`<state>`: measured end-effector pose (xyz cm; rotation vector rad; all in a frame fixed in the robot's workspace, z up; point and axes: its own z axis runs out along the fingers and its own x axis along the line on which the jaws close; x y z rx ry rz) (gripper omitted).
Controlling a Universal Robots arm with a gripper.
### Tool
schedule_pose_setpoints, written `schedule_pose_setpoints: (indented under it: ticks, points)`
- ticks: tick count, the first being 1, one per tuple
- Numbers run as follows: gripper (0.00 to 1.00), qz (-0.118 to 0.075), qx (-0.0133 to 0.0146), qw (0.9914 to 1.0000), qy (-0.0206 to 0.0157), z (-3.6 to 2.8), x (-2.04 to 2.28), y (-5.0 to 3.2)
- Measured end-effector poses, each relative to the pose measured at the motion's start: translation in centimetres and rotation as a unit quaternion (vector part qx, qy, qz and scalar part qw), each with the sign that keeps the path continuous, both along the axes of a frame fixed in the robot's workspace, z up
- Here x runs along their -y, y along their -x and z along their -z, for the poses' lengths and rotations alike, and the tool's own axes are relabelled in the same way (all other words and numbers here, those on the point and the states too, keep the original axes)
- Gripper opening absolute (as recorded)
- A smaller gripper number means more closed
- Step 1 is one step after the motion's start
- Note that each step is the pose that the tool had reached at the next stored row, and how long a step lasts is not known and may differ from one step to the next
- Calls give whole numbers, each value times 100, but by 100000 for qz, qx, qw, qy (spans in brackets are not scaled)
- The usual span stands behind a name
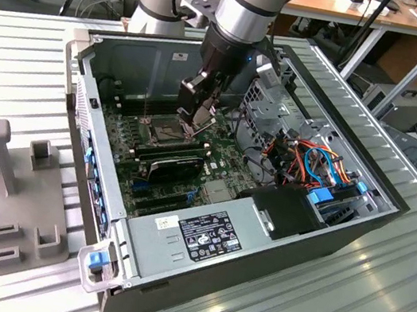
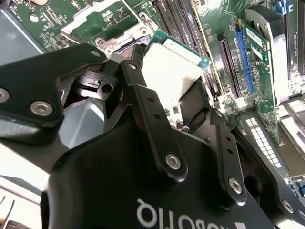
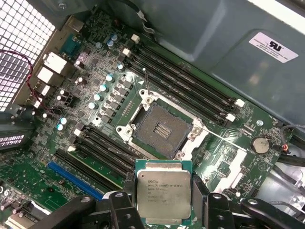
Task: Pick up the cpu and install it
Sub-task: 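Place the cpu into insertion slot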
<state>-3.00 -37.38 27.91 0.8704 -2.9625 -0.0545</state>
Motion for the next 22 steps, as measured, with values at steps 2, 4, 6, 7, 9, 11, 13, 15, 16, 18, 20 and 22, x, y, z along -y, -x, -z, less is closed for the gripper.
schedule_pose_setpoints:
  ticks: [2, 4, 6, 7, 9, 11, 13, 15, 16, 18, 20, 22]
  points:
    - [55, -391, 0, 99999, -4, 0, 0, 0]
    - [55, -794, 1, 99997, -3, 0, 0, 0]
    - [55, -1264, -2, 99992, 1, 0, 0, 0]
    - [55, -1450, 0, 99989, 1, 0, 0, 0]
    - [55, -1854, 0, 99983, -3, 0, 0, 0]
    - [55, -2272, -1, 99974, 1, 0, 0, 0]
    - [55, -2663, 3, 99965, -3, 0, 0, 0]
    - [55, -3193, -2, 99949, -2, 0, 0, 0]
    - [55, -3552, 1, 99937, -1, 0, 0, 0]
    - [55, -3931, 0, 99923, -3, 0, 0, 0]
    - [55, -4315, 0, 99907, 0, 0, 0, 0]
    - [55, -4686, -1, 99890, -2, 0, 0, 0]
